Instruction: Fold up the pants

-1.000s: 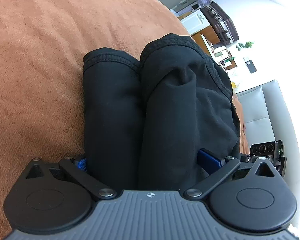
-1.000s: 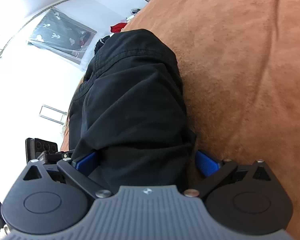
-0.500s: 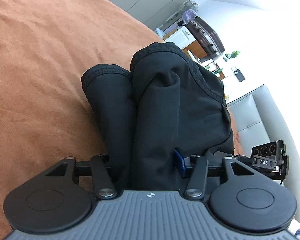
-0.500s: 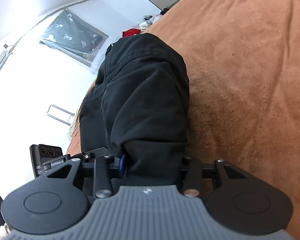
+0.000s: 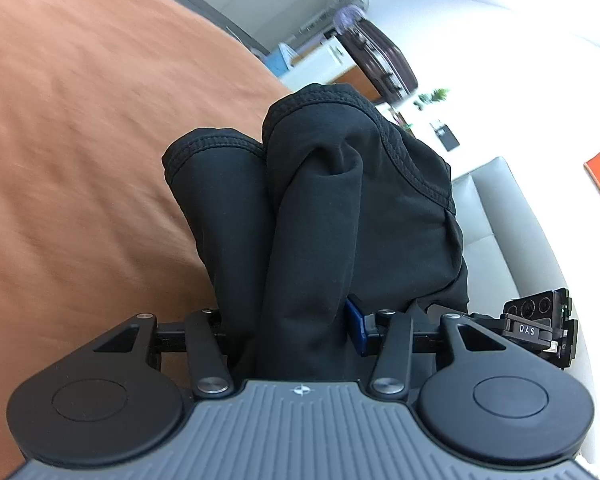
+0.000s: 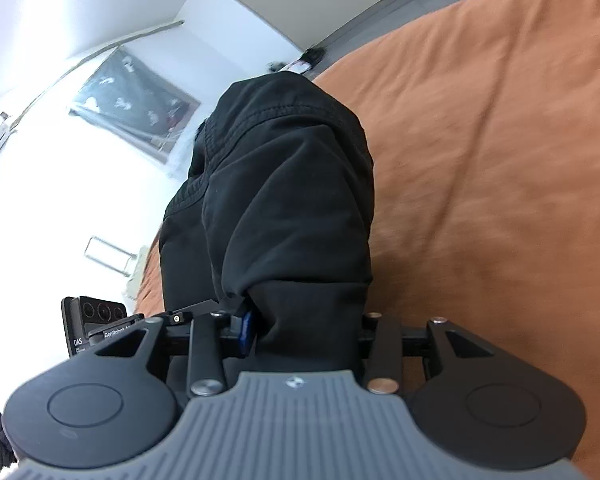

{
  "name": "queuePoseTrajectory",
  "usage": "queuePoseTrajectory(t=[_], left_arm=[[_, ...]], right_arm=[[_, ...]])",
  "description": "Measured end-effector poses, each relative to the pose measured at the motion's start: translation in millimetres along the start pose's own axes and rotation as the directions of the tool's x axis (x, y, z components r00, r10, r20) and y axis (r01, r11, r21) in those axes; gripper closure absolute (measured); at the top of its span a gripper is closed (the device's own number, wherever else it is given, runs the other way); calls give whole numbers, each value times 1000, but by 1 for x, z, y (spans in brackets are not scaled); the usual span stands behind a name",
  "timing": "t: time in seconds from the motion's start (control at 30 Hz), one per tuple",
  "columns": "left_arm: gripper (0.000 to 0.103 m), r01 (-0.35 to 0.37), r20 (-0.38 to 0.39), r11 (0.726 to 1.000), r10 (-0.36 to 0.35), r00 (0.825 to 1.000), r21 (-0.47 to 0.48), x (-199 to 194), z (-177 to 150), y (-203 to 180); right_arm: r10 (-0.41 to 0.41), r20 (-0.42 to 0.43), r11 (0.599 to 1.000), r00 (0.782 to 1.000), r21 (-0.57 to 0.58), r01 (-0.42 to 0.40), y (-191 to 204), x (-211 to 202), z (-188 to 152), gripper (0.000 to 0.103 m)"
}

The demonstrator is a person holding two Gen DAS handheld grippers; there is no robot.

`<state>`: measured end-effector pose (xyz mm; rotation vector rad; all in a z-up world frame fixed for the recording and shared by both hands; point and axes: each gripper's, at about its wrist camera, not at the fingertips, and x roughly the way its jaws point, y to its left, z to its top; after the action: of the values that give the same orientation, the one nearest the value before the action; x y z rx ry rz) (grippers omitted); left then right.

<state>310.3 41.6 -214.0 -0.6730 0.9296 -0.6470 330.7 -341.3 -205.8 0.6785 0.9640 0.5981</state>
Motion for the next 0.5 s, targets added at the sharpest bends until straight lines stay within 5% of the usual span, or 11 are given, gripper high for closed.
queuePoseTrajectory(t=[0.27, 0.5], left_arm=[[48, 47, -80, 999, -48, 996, -10, 101, -17, -45], [48, 24, -89, 1000, -25, 996, -6, 140, -31, -35]], right_arm=[[-114, 41, 992, 993, 59, 112, -65, -90, 7, 66], [-127, 17, 985, 992, 122, 124, -133, -101, 0, 66]])
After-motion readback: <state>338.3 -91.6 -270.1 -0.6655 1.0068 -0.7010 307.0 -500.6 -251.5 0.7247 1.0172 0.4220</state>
